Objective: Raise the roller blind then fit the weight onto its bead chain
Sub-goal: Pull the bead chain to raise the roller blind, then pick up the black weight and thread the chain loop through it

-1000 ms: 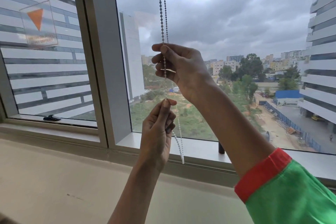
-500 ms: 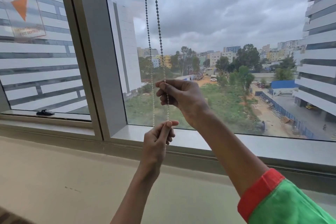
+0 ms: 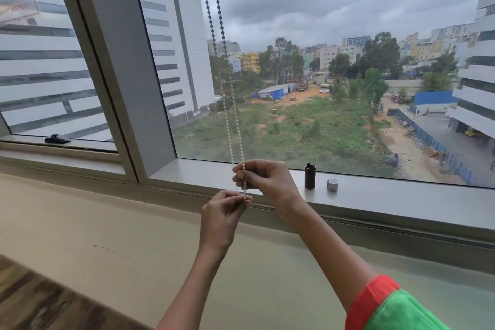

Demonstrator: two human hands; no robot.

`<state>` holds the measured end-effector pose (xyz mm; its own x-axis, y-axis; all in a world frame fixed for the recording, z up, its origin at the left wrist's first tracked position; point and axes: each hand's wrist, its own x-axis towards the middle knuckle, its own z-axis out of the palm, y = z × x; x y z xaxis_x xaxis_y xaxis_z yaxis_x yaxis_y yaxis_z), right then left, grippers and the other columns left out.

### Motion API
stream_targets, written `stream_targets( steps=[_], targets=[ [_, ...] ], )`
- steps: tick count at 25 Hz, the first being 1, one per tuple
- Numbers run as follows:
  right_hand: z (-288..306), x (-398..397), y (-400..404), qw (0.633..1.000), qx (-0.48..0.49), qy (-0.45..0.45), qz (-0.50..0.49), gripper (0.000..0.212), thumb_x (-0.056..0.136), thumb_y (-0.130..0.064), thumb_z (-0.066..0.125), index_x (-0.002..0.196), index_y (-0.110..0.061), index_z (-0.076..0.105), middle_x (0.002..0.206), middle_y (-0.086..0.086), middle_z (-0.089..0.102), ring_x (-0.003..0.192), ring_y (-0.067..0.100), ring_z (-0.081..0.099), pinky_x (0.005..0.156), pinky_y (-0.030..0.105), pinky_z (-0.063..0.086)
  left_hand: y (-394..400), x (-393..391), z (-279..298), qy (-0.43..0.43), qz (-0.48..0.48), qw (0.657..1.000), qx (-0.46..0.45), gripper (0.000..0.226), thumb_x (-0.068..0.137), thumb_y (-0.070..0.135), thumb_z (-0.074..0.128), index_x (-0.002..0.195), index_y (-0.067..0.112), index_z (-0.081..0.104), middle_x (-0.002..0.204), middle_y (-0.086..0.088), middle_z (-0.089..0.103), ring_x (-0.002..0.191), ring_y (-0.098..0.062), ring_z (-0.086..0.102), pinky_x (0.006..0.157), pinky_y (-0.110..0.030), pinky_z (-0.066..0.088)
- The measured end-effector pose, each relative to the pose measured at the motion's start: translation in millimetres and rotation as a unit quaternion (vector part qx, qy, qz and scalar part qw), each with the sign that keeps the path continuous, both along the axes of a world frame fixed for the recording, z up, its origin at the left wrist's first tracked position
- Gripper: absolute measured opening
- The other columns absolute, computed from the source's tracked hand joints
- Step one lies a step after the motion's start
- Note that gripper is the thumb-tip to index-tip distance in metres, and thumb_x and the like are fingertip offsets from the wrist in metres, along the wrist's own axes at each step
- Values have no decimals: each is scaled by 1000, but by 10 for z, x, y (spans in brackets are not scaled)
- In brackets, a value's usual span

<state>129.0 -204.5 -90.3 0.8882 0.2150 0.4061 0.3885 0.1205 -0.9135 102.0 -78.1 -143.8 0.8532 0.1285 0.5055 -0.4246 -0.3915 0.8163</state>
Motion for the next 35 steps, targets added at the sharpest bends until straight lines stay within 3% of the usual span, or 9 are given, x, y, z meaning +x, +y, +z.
stream_targets(
  steps=[6, 9, 12, 15, 18, 23, 26, 30, 35],
  targets=[
    [-157, 208, -214, 999, -54, 6, 3, 10, 75, -3, 73, 82, -10, 74, 74, 5, 72, 66, 10, 66, 75, 31, 56, -187, 170, -3, 26, 34, 999, 4, 7, 78, 11, 73, 83, 9, 77, 83, 7, 71, 71, 10, 62, 70, -7, 44],
    [-120, 242, -447, 990, -104, -69, -66, 19, 67, -18, 82, 84, -15, 74, 80, 4, 72, 69, 9, 63, 72, 23, 52, -229, 183, 13, 25, 58, 998, -19, 5, 74, 11, 77, 79, 11, 78, 82, 3, 70, 72, 2, 64, 72, -13, 48],
    [-143, 323, -794, 905, -220, -203, -301, 37, 68, -25, 81, 102, -16, 70, 93, 6, 66, 87, 20, 54, 73, 19, 35, -224, 171, 18, 25, 63, 997, -22, 7, 72, 9, 78, 78, 10, 78, 81, -2, 66, 71, -3, 62, 69, -14, 48],
    [-220, 434, -1043, 862, -297, -144, -385, 53, 71, -25, 79, 119, -14, 61, 102, 13, 62, 103, 30, 48, 84, 29, 33, -192, 183, 14, 41, 27, 998, -43, 9, 72, 8, 78, 78, 14, 78, 86, -3, 70, 79, -4, 66, 77, -15, 51],
    [-349, 564, -1056, 876, -339, -57, -337, 60, 70, -24, 80, 123, -8, 56, 109, 19, 65, 106, 35, 53, 90, 41, 42, -166, 211, 23, 72, -25, 994, -83, 8, 71, 8, 78, 78, 13, 78, 89, -8, 74, 88, -17, 71, 85, -30, 55],
    [-436, 617, -961, 878, -303, -36, -368, 47, 75, -6, 74, 119, -6, 59, 106, 20, 69, 97, 33, 63, 90, 43, 50, -51, 284, 46, 94, -77, 988, -93, 10, 71, 3, 77, 78, 10, 78, 89, -7, 76, 87, -17, 72, 85, -30, 56],
    [-383, 578, -910, 886, -267, -15, -379, 43, 73, -4, 74, 115, -5, 63, 99, 17, 72, 91, 28, 67, 90, 37, 51, 44, 301, 24, 101, -86, 984, -118, 5, 74, 8, 75, 79, 9, 78, 88, -7, 76, 85, -24, 73, 84, -33, 57],
    [-300, 386, -619, 910, -228, -37, -344, 26, 68, -4, 75, 92, -15, 71, 79, -2, 71, 77, 15, 65, 78, 23, 53, 172, 270, 5, 126, -110, 972, -163, 35, 81, 36, 60, 80, 6, 77, 88, -10, 76, 82, -23, 74, 77, -29, 58],
    [-375, 138, -99, 960, -183, -33, -209, 32, 69, 2, 74, 92, -20, 70, 81, -10, 70, 78, 6, 67, 70, 11, 52, 387, 253, 15, 99, -87, 988, -78, 12, 79, 21, 72, 75, 12, 79, 85, -3, 74, 80, -8, 68, 75, -24, 53]
  ],
)
